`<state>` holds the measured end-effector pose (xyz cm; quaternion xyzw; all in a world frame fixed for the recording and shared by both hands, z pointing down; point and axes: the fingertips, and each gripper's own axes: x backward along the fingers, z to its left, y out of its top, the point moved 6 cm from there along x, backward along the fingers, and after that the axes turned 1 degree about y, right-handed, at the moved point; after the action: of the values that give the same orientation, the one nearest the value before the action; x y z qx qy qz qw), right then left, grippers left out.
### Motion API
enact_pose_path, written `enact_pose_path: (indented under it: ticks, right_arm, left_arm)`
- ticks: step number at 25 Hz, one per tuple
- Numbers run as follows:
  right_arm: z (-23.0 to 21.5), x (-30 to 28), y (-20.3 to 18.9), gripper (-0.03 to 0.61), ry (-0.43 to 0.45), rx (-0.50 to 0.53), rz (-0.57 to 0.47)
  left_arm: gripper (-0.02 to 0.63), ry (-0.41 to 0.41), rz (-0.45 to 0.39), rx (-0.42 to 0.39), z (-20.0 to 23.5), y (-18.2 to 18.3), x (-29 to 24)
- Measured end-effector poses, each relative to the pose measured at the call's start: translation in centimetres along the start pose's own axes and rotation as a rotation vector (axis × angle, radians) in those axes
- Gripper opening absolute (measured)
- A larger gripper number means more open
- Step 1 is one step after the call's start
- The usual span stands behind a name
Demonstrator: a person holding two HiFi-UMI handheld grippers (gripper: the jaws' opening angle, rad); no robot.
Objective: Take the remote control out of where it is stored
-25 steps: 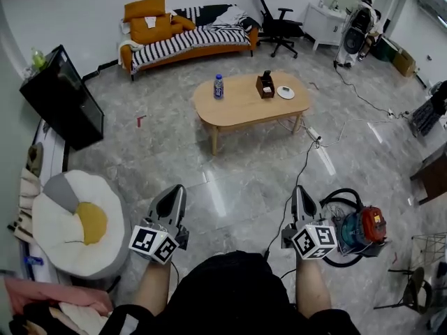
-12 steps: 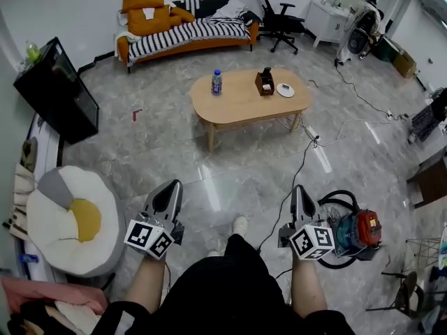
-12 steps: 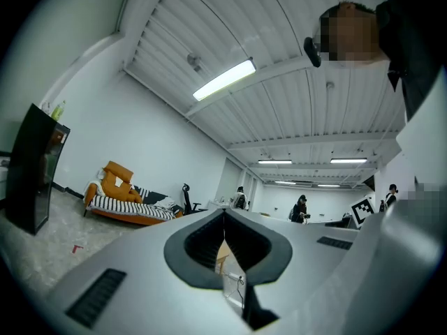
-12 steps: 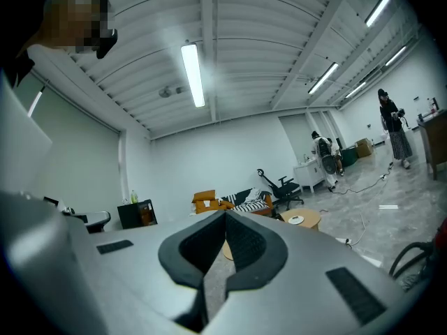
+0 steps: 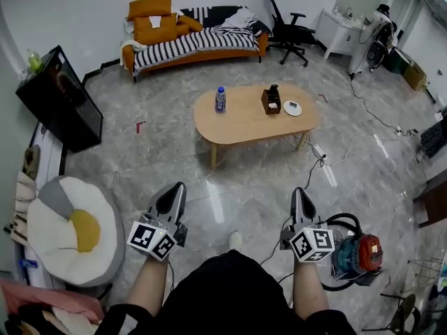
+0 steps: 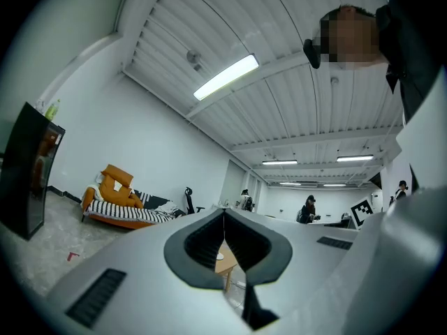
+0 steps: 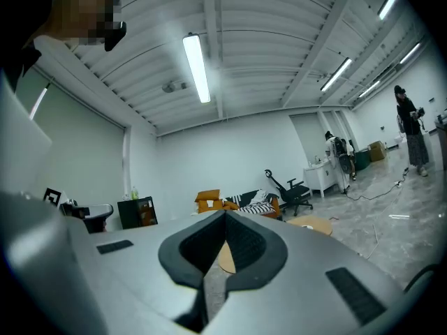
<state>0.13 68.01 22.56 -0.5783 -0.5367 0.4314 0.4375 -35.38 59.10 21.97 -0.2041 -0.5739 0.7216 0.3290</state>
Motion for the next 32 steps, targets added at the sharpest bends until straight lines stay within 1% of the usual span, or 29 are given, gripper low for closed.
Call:
enact_pose_path:
  ticks: [7,11,15,20,25,28,32]
  right_arm:
    - [-5.5,-5.4,1.0,0.006,0.006,-0.024,0.023]
    - [-8.9,-7.8,1.9,0.006,0.010,-0.047,0.024]
    - [-11.5,-9.4,2.5,0.006,0.016,-0.059,0.023]
    - [-13.0,-10.8,2.5,0.006,0.024,-0.066,0.029]
    - [-14.1,-12.4,1.8,0.006,0.032,-0.079,0.058]
    - [-14.0,-13.0,2.0,0.006,0.027,-0.075,0.051]
    - [-14.8,-14.5,2.5,0.006,-0.002,-0.054,0.036]
  left_arm:
    - [0.008,0.025,0.006,0.004,0.6,-0.7,-7.4]
    - [0.008,0.038,0.018,-0.020,0.2,-0.8,-11.6]
    - [0.008,0.053,0.022,-0.031,-0.4,-1.2,-14.3]
    - [0.008,0.077,0.051,-0.033,-0.6,-2.2,-16.4]
    - [0.008,0.075,0.074,-0.035,-0.1,-2.8,-18.7]
    - [0.008,0.059,0.098,-0.039,0.9,-2.9,-19.9]
    - [0.008,0.028,0.101,-0.037,2.5,-3.3,-22.6]
